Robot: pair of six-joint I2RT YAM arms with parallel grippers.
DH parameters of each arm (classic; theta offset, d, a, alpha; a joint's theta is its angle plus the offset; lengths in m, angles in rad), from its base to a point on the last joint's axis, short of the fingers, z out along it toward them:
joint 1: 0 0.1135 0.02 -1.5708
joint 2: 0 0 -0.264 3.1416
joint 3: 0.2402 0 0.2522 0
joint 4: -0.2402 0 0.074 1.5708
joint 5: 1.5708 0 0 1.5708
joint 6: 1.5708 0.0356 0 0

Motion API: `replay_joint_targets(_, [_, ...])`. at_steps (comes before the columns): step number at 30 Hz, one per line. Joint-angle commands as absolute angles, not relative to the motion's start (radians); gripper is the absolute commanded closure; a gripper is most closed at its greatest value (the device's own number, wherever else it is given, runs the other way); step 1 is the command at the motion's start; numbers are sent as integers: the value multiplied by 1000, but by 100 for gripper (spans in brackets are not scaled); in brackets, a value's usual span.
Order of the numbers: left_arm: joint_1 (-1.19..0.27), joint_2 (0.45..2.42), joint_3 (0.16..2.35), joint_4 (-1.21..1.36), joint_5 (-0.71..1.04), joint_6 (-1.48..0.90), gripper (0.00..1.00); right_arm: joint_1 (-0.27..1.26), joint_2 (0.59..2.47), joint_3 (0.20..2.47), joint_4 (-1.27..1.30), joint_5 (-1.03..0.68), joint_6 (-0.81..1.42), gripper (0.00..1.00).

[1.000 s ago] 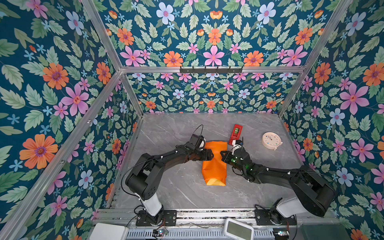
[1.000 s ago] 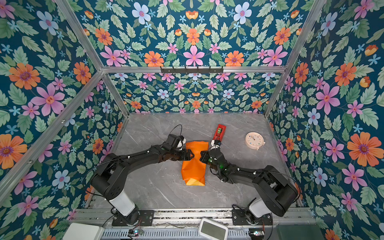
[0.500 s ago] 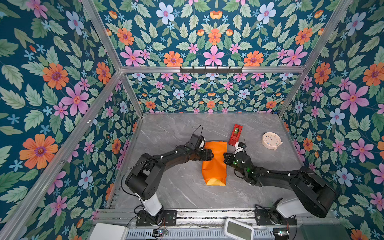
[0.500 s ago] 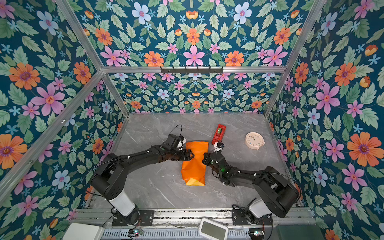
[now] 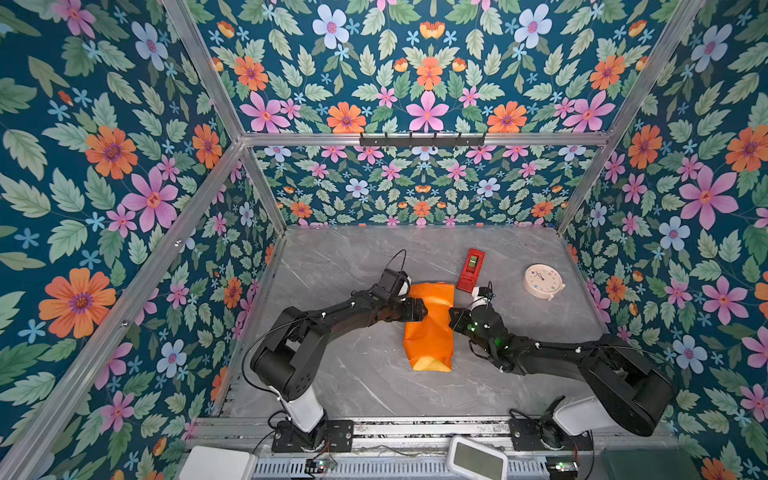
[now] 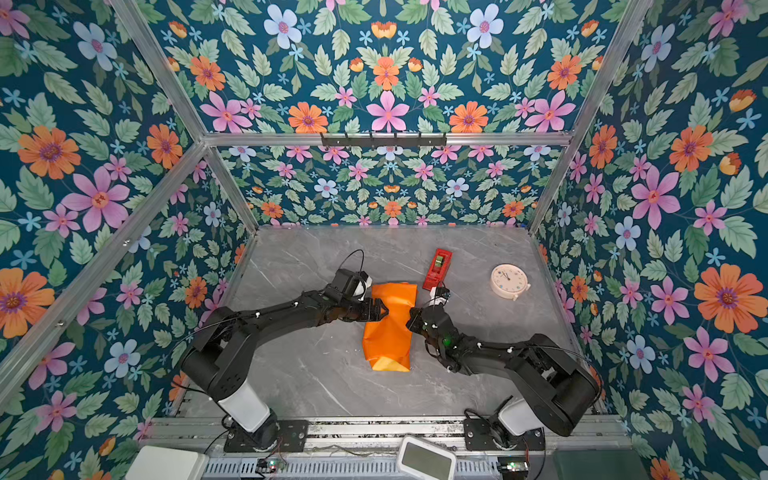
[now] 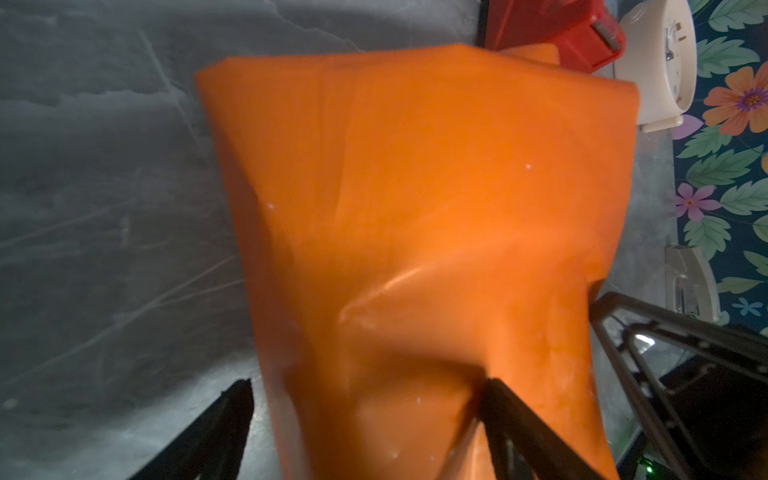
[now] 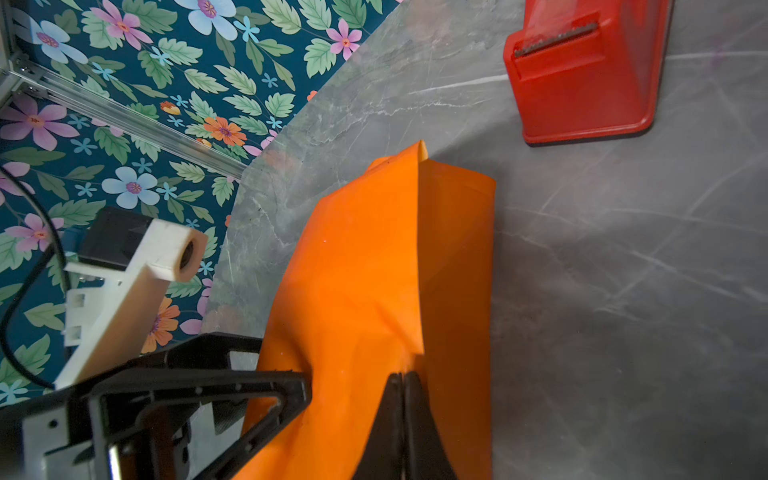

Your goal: Wrap the gift box in paper

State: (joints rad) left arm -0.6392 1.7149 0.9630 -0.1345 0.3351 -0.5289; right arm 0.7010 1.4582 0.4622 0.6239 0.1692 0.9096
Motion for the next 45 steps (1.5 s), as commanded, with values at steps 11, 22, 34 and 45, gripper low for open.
replay_joint_targets(11, [-640, 1743, 945, -367, 202, -492, 13, 713, 1489, 454, 659, 183, 897, 97])
replay_joint_targets(22, [-641, 1744, 942, -365, 204, -491, 13, 732, 1504, 452, 681, 184, 922, 85])
replay_joint_targets(34, [-640, 1743, 940, -364, 204, -489, 13, 752, 1501, 457, 677, 190, 946, 74])
replay_joint_targets(45, [-640, 1740, 937, -364, 204, -488, 13, 761, 1470, 447, 653, 213, 972, 65])
